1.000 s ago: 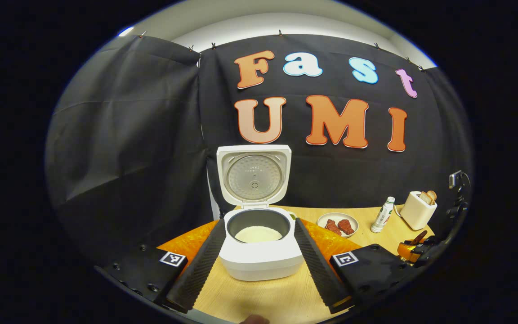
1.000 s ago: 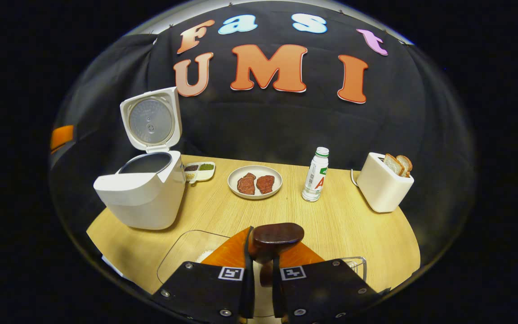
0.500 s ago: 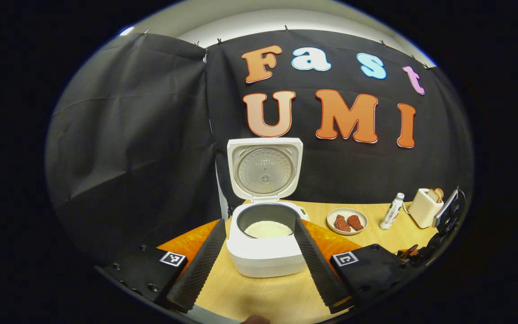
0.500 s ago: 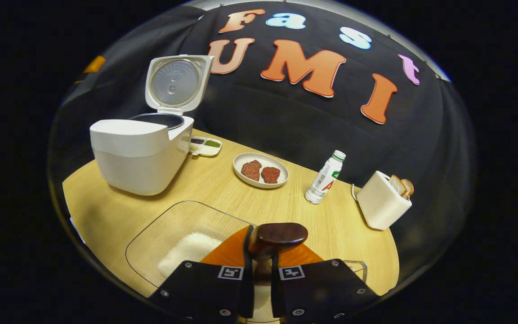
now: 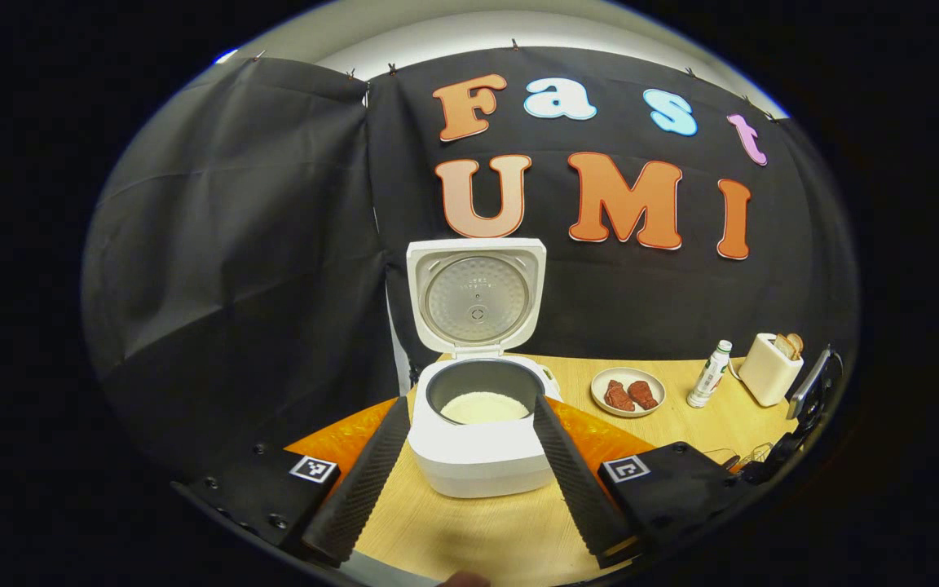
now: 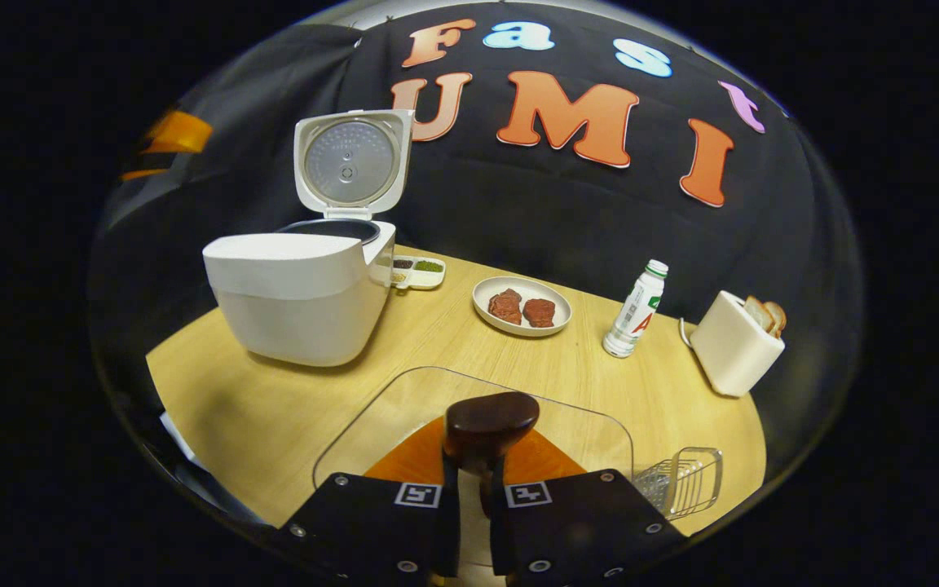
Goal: Close the left gripper, press the button to open the rice cooker; take a wooden spoon from the chopstick holder with the right hand, scoop a spoonful of rice and pour it into the rice cooker, then put the wooden spoon back into the chopstick holder.
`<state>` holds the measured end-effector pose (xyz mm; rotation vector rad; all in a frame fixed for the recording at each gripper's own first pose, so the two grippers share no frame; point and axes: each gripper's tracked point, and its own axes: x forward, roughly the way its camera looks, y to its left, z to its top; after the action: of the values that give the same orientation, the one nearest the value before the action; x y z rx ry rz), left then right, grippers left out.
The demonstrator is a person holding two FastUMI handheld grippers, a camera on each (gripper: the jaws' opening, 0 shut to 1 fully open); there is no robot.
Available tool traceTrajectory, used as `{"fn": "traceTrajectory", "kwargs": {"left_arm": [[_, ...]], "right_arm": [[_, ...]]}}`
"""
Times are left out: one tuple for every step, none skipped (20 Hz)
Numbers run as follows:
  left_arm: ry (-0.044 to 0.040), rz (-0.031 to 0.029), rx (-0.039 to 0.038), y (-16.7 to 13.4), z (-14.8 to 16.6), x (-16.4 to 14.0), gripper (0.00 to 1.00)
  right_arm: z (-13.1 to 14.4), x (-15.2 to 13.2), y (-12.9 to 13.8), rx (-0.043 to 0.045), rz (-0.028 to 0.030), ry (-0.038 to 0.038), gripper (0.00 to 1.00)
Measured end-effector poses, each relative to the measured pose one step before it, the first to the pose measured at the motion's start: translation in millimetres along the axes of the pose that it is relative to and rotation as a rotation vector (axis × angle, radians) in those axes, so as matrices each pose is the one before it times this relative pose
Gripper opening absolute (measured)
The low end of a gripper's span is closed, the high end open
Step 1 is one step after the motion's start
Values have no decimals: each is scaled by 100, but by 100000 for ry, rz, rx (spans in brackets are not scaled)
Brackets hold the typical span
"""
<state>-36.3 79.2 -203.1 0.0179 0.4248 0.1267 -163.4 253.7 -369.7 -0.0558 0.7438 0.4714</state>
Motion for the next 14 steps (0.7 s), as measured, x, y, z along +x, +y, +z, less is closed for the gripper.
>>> {"fn": "traceTrajectory", "kwargs": {"left_arm": [[890, -343, -779, 71, -157, 61, 100], [653, -237, -567, 140, -119, 24, 100], [498, -118, -262, 157, -139, 86, 100], [412, -265, -57, 106, -64, 12, 100], [178, -256, -7, 107, 6, 2, 100], [378, -703, 142, 66, 52, -5, 100], [186, -645, 183, 8, -68, 96, 100], [332, -908, 303, -48, 27, 85, 100], [158, -804, 416, -7, -62, 53, 100], [-49, -900, 392, -70, 174, 210, 100], [68, -853, 269, -51, 59, 128, 100], [-57, -1079, -20, -131, 161, 175, 100], [176, -1206, -40, -187, -41, 90, 100], [-38, -801, 50, -79, 8, 84, 100]], "right_arm": [[49, -99, 771, 3812, 2735, 620, 14], [10, -80, 812, 4878, 3460, 897, 14], [-175, -138, 618, 4163, 2571, 1178, 14], [-144, -116, 376, 4671, 1705, 1106, 14], [102, 92, -158, 4301, -9, 650, 14], [127, 132, -274, 4711, -127, 605, 14], [65, 68, -253, 6149, 647, 1181, 14], [-184, 188, -81, 7390, 558, 2250, 14], [17, 179, -492, 8349, 613, 1511, 14], [151, 4, -258, 7426, 1168, 1161, 14], [-85, 76, -370, 6569, 1148, 1536, 14], [-43, 78, -184, 7185, 1231, 784, 14], [-117, -7, -270, 4981, 1127, 1484, 14], [5, 6, -68, 6646, 1616, 528, 14]]}}
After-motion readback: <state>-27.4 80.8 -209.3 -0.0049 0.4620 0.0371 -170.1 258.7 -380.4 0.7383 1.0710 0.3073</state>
